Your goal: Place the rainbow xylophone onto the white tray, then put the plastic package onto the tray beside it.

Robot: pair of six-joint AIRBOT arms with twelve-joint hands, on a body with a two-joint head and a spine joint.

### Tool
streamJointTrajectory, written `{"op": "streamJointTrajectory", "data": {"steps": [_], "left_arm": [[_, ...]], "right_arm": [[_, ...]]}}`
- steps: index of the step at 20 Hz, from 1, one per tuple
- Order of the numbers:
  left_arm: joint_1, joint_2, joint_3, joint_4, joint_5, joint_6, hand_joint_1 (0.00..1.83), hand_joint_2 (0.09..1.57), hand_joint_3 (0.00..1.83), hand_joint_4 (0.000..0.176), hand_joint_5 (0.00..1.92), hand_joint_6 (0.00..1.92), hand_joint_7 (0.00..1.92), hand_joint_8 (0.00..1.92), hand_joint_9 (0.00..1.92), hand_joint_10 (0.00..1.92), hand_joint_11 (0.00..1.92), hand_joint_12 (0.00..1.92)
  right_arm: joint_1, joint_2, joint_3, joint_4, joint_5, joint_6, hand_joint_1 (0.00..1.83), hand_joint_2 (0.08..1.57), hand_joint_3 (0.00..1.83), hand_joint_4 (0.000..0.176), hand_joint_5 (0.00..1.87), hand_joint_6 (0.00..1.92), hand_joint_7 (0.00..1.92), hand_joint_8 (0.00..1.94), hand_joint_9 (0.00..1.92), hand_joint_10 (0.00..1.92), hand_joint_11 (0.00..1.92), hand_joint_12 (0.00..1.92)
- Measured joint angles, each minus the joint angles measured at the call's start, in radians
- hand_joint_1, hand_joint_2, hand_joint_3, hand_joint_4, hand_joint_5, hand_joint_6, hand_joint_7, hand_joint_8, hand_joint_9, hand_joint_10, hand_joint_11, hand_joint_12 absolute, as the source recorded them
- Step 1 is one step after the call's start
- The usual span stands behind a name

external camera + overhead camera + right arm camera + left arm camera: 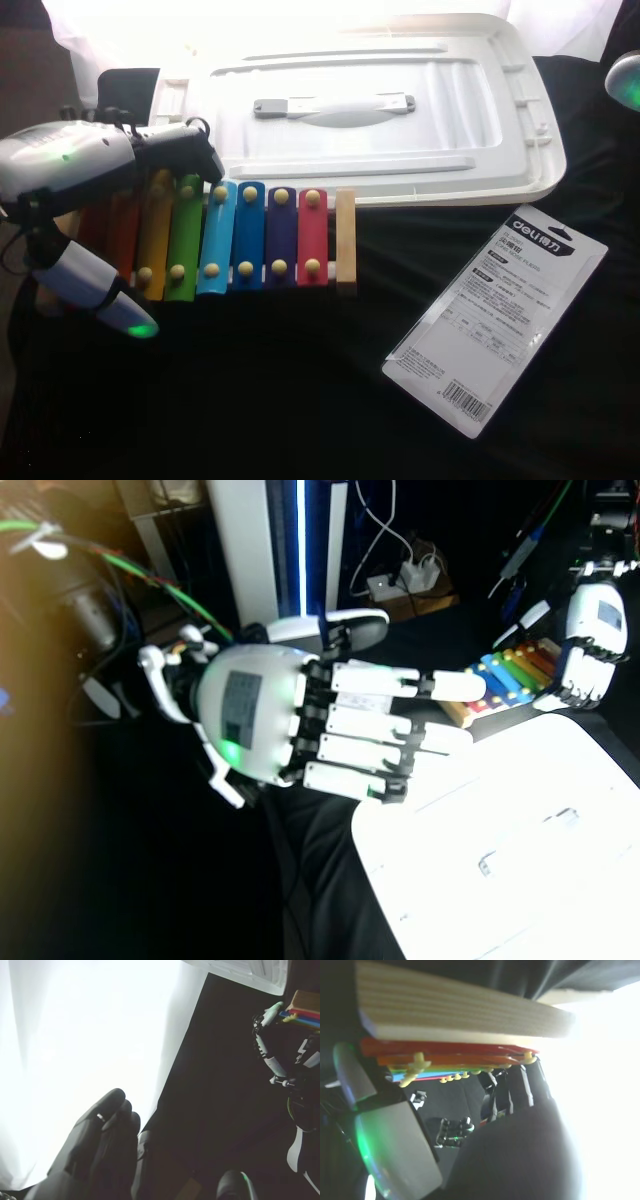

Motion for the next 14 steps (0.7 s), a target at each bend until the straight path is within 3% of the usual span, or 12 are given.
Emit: {"op": "streamJointTrajectory", "data": {"steps": [2, 3, 5, 7, 9, 10, 13, 14], "left_arm": [[0.000, 0.003, -0.001, -0.012, -0.018, -0.004, 1.27, 1.00, 0.00, 0.000, 0.35, 1.22, 0.52, 1.37, 0.66, 1.61, 0.70, 1.75], [0.002, 0.007, -0.001, -0.013, -0.028, -0.005, 1.32, 1.08, 0.07, 0.000, 0.36, 1.25, 0.79, 1.27, 0.73, 1.65, 0.78, 1.78], [0.005, 0.007, -0.001, -0.036, -0.045, -0.005, 1.34, 1.13, 0.02, 0.000, 0.34, 1.35, 0.87, 1.23, 0.80, 1.66, 0.84, 1.79], [0.005, 0.007, -0.001, -0.050, -0.060, -0.005, 1.33, 1.15, 0.01, 0.002, 0.28, 1.51, 0.85, 1.27, 0.85, 1.76, 0.91, 1.86], [0.005, 0.007, 0.004, -0.068, -0.075, -0.005, 1.33, 1.17, 0.01, 0.000, 0.25, 1.58, 0.82, 1.31, 0.79, 1.78, 0.87, 1.85], [0.005, 0.007, 0.006, -0.077, -0.081, -0.005, 1.33, 1.17, 0.01, 0.000, 0.23, 1.61, 0.81, 1.33, 0.78, 1.80, 0.87, 1.86], [0.013, 0.007, 0.013, -0.113, -0.111, -0.005, 1.34, 1.18, 0.01, 0.000, 0.23, 1.54, 0.79, 1.36, 0.69, 1.85, 0.76, 1.91], [0.014, 0.007, 0.014, -0.126, -0.116, -0.005, 1.42, 1.05, 0.00, 0.000, 0.23, 1.58, 0.54, 1.64, 0.65, 1.85, 0.71, 1.89]], "right_arm": [[0.000, -0.003, 0.000, -0.002, 0.000, 0.000, 0.56, 0.94, 0.00, 0.124, 0.31, 0.00, 0.37, 0.00, 0.43, 0.00, 0.19, 0.96], [0.000, -0.003, 0.000, -0.004, 0.000, 0.000, 0.56, 0.94, 0.00, 0.116, 0.31, 0.00, 0.38, 0.01, 0.43, 0.01, 0.19, 0.97], [0.000, -0.003, 0.000, -0.002, 0.000, 0.000, 0.57, 0.93, 0.00, 0.121, 0.30, 0.00, 0.37, 0.00, 0.41, 0.00, 0.17, 0.96], [0.000, -0.003, 0.000, -0.002, 0.000, 0.000, 0.57, 0.92, 0.00, 0.122, 0.31, 0.00, 0.37, 0.00, 0.41, 0.00, 0.18, 0.96], [0.000, -0.003, 0.000, -0.002, 0.000, 0.000, 0.56, 0.92, 0.00, 0.113, 0.30, 0.00, 0.37, 0.00, 0.41, 0.00, 0.18, 0.96], [0.000, -0.003, 0.000, -0.002, 0.000, 0.000, 0.57, 0.92, 0.00, 0.119, 0.30, 0.00, 0.37, 0.00, 0.41, 0.00, 0.18, 0.97], [0.000, -0.003, 0.000, -0.002, 0.000, 0.000, 0.57, 0.92, 0.00, 0.105, 0.30, 0.00, 0.40, 0.01, 0.42, 0.01, 0.20, 0.98], [0.000, -0.003, 0.000, -0.002, 0.000, 0.000, 0.56, 0.92, 0.00, 0.103, 0.29, 0.00, 0.40, 0.01, 0.43, 0.01, 0.20, 0.99]]}}
